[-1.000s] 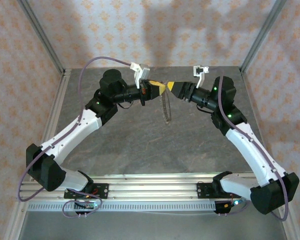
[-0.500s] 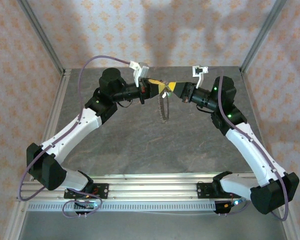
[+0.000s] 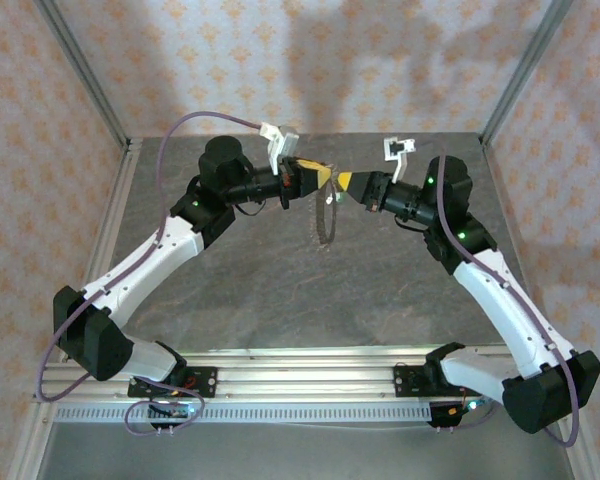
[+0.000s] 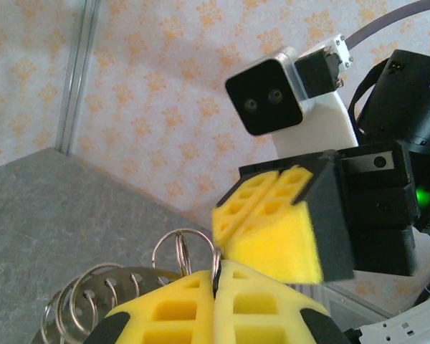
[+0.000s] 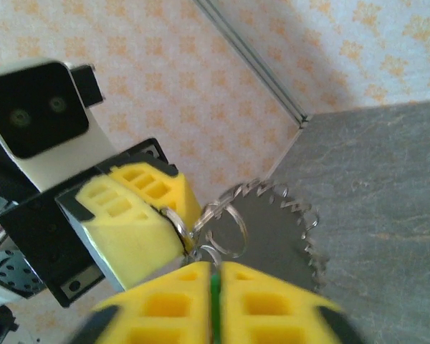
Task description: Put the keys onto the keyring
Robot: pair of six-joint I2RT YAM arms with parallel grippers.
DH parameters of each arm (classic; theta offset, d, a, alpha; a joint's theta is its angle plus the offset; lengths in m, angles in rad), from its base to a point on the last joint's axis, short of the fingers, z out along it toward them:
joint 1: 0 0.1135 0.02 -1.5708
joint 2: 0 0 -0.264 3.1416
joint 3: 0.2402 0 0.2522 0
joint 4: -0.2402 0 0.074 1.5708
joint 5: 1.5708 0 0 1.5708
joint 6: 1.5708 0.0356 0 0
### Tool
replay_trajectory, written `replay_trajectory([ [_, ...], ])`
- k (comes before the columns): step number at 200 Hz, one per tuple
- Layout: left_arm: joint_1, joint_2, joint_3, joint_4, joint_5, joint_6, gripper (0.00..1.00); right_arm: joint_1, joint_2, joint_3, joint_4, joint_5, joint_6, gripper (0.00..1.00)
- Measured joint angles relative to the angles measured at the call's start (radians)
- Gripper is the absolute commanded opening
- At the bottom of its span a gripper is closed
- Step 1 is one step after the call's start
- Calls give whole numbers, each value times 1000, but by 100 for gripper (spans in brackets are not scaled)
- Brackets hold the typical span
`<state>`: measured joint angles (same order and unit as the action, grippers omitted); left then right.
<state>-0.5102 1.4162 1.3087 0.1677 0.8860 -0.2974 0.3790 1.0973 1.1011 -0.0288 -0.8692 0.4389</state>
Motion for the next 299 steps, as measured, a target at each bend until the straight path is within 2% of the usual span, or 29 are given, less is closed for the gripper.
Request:
replay_trajectory([
  [11,3,0,0,0,-3,0,0,0,-1,-10,-21,-5,-8,40],
  [29,7,0,0,0,-4,0,0,0,-3,-13,-72,-2,-34,40],
  [81,8,0,0,0,-3,0,0,-23,-63,1,-118,58,-62,35],
  [129,8,0,0,1,-3,-13,0,-23,-43,18,9,68,-4,32],
  [198,8,0,0,75,5,-80,0,-12,21,21,232,-3,126,25],
  [299,8,0,-1,114,23,-117,0,35,43,21,267,-18,132,26],
])
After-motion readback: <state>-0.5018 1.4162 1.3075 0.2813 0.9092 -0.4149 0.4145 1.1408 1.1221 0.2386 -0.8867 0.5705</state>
